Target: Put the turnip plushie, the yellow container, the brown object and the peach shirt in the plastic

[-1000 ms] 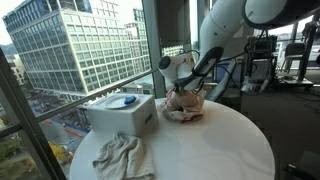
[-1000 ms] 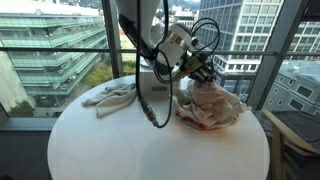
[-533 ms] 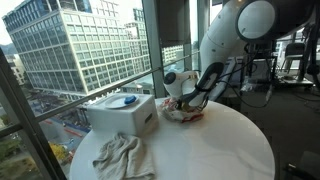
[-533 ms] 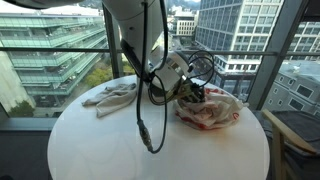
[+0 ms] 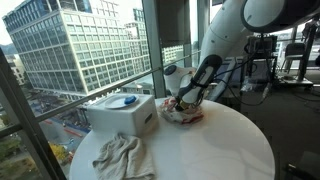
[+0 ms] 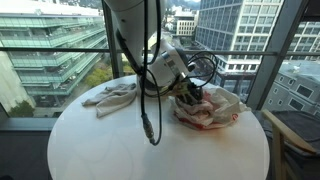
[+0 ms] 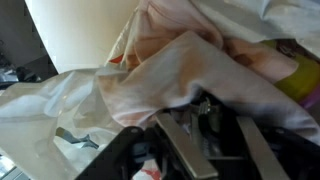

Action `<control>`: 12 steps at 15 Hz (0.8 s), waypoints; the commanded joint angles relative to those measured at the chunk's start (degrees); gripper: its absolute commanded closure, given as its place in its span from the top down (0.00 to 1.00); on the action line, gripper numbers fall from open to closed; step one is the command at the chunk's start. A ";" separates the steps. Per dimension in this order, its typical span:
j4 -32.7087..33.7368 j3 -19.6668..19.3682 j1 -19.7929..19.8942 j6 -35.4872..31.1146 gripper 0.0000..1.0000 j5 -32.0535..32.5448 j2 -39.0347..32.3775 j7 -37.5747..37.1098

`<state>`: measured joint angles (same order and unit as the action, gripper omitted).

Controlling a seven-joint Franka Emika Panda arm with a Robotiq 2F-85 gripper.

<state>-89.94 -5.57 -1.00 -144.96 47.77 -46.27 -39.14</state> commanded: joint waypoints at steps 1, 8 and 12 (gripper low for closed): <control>-11.58 1.28 -1.87 3.85 0.84 -9.53 12.73 4.83; -22.23 1.50 -7.99 13.15 1.00 -16.22 31.73 4.57; -29.56 5.72 -8.02 18.90 1.00 -26.47 43.57 5.62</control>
<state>-112.08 -1.95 -8.93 -129.24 26.99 -12.65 -34.56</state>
